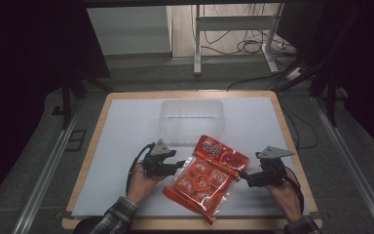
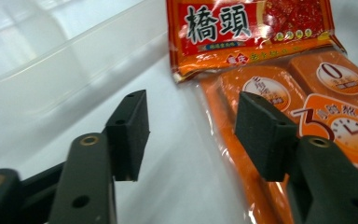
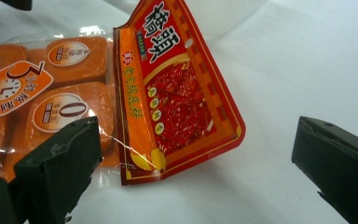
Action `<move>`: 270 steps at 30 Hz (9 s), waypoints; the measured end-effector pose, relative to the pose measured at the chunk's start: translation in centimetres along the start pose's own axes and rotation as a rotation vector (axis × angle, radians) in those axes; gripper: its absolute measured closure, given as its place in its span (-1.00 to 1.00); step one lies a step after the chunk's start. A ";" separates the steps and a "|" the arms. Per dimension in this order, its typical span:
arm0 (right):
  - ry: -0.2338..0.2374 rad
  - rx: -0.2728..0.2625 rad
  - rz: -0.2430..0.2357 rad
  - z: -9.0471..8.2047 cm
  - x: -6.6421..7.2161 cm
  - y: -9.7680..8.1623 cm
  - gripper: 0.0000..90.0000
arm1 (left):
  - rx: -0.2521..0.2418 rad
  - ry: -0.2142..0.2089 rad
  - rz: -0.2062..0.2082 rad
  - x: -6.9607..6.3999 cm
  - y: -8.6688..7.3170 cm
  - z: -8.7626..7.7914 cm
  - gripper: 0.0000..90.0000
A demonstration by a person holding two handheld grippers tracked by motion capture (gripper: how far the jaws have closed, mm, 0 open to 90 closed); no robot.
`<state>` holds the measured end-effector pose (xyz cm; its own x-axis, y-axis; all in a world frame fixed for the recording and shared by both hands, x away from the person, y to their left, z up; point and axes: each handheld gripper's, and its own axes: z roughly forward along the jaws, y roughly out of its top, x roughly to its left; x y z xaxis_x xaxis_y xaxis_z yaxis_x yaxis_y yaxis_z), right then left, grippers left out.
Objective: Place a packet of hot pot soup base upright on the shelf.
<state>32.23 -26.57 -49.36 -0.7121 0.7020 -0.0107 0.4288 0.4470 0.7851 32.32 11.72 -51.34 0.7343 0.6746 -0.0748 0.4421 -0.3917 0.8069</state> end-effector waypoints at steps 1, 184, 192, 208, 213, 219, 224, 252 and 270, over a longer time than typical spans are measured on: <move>0.000 0.000 0.000 0.0 0.0 0.0 -0.97 | 0.000 0.000 0.000 0.0 0.0 0.0 -0.07; 0.333 -0.039 -0.046 -4.7 1.6 20.8 0.98 | -0.056 0.187 -0.117 2.7 -6.9 -7.7 -1.00; 0.341 -0.081 0.003 -4.1 0.0 22.0 0.98 | -0.044 0.178 -0.127 2.6 -6.8 -7.7 -1.00; 0.322 -0.109 0.043 -1.4 -1.8 24.1 0.98 | -0.003 0.194 -0.090 2.2 -6.5 -7.3 -1.00; 0.316 -0.116 0.058 -0.5 -2.5 24.7 0.98 | 0.002 0.196 -0.088 2.1 -6.5 -7.3 -1.00; 0.298 -0.130 0.072 0.6 -3.4 25.4 0.98 | 0.009 0.198 -0.086 2.1 -6.5 -7.2 -1.00; 0.285 -0.138 0.085 1.4 -4.1 25.9 0.98 | 0.014 0.200 -0.084 2.1 -6.5 -7.1 -1.00; 0.269 -0.079 0.125 8.9 -5.7 25.4 0.97 | 0.038 0.204 -0.085 2.1 -6.6 -6.8 -0.99; 0.036 -0.045 0.108 9.4 -9.6 23.4 0.91 | 0.057 0.213 -0.081 2.1 -6.6 -6.6 -0.99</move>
<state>54.28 -17.67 -36.70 -0.6826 0.7243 0.0967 0.4794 0.3440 0.8074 27.52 19.89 -52.96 0.5729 0.8196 -0.0083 0.5280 -0.3613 0.7686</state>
